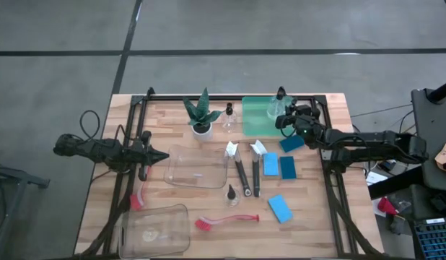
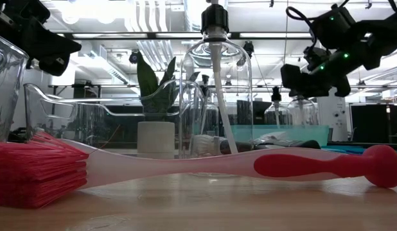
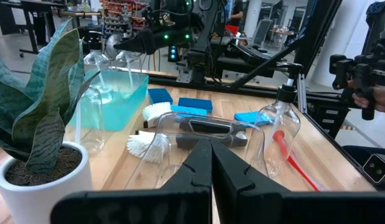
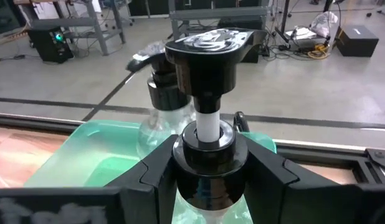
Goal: Pick & Place Kitchen Sink Supplies
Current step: Put the transparent soap dispenser into the blue bin
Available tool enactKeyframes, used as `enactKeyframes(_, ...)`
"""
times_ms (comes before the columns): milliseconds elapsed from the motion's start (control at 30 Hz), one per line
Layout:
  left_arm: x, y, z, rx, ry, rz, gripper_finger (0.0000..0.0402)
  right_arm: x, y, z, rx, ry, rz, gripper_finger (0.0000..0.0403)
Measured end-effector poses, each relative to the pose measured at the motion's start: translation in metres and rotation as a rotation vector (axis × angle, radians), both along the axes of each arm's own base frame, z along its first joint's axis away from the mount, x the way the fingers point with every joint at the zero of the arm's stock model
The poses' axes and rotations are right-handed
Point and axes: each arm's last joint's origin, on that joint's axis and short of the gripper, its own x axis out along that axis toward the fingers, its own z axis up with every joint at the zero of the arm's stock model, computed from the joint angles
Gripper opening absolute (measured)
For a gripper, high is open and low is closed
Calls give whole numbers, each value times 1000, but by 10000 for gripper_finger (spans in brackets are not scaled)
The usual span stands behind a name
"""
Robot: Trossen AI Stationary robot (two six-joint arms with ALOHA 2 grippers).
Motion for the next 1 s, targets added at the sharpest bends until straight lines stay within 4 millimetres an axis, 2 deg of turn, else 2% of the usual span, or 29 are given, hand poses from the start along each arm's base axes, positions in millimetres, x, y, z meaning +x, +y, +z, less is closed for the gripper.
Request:
enactKeyframes(167, 0, 0, 0, 0, 0, 0, 0, -3, 1, -6, 5, -1, -1, 144)
enactKeyframes(433, 0, 0, 0, 0, 0, 0, 0, -6, 3, -14, 19, -8, 38, 174)
enactKeyframes(1000, 0, 0, 0, 0, 0, 0, 0, -3, 7, -15, 69, -8, 138, 294)
